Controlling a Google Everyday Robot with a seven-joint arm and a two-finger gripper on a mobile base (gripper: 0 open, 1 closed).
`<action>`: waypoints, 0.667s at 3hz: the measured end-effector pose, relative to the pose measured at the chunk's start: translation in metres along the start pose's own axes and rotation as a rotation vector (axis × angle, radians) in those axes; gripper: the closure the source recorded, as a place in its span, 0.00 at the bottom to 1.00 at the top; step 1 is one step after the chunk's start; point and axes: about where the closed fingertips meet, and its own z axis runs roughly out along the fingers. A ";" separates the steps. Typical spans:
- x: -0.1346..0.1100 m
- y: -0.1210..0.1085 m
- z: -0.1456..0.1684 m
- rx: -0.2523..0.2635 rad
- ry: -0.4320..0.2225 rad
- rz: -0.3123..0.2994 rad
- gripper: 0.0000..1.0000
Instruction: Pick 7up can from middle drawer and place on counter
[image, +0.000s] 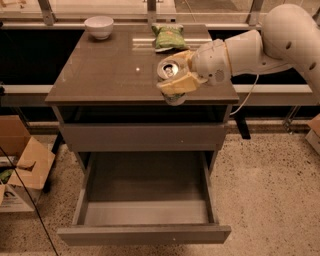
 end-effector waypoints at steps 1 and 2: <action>-0.002 -0.022 -0.006 0.094 -0.118 0.049 1.00; -0.001 -0.053 -0.013 0.194 -0.208 0.093 1.00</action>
Offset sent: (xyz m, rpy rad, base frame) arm 0.0881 -0.0347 0.0280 0.3788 -0.0129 -0.2907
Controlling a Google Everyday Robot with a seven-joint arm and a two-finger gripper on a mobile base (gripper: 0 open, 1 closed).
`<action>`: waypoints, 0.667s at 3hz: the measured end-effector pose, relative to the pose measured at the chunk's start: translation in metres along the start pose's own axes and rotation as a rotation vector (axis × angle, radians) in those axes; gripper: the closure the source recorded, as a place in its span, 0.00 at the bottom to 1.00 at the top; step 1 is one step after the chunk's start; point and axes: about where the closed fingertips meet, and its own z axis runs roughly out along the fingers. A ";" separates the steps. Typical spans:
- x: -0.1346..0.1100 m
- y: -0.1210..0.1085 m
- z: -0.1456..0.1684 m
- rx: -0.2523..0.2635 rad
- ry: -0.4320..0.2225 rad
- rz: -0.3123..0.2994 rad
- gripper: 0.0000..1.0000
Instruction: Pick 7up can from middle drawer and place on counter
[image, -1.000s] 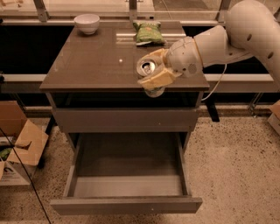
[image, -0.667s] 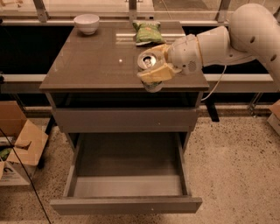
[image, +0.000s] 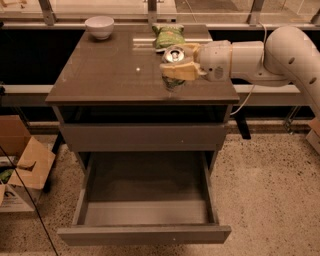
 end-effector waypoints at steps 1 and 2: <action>0.005 -0.045 -0.004 0.145 0.019 0.050 0.98; 0.010 -0.071 -0.010 0.240 0.077 0.085 0.75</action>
Offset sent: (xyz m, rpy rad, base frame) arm 0.0927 -0.0543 0.0062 -0.0647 0.0810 -0.4013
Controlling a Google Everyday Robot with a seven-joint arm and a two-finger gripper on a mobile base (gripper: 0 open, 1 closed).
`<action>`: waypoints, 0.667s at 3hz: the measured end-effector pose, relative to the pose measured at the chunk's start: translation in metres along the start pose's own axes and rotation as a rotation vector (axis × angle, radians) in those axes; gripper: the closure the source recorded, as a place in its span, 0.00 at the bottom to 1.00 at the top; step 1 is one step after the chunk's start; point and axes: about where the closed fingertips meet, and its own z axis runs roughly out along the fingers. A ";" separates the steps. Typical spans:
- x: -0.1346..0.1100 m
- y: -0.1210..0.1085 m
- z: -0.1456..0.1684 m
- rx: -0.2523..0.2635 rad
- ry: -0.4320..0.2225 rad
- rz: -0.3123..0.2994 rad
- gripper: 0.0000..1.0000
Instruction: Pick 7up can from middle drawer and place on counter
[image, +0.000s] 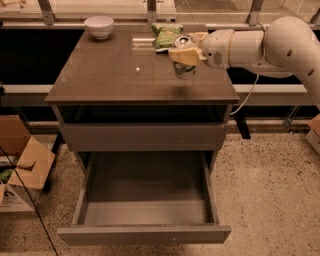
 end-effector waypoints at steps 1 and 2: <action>0.017 -0.024 0.006 0.072 0.062 0.061 0.52; 0.047 -0.045 0.009 0.130 0.092 0.164 0.21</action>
Offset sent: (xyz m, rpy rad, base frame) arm 0.0593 -0.0424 -0.0586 0.0068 0.2122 -0.2443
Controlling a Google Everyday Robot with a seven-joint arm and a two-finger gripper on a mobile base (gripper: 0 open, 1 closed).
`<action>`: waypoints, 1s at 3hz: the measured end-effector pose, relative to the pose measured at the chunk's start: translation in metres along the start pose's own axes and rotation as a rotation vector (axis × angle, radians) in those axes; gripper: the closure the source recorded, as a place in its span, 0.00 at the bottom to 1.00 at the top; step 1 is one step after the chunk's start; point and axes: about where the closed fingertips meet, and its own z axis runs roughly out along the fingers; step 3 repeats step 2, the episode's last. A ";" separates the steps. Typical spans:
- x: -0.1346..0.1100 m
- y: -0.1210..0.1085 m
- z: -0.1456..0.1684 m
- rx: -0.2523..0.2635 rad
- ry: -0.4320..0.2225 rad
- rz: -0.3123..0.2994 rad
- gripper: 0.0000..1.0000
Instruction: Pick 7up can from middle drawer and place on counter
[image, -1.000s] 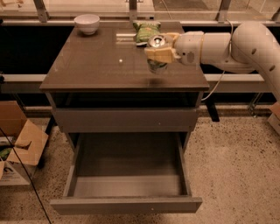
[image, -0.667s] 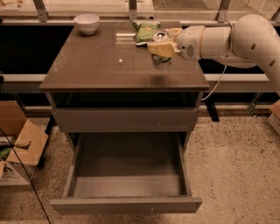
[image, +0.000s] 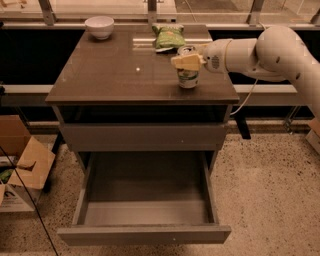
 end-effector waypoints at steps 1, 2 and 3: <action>0.014 -0.011 0.001 0.021 -0.008 0.058 0.00; 0.014 -0.011 0.002 0.021 -0.008 0.059 0.00; 0.014 -0.011 0.002 0.021 -0.008 0.059 0.00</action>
Offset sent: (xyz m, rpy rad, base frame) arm 0.0061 -0.0082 -0.0124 0.0335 0.0306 -0.0336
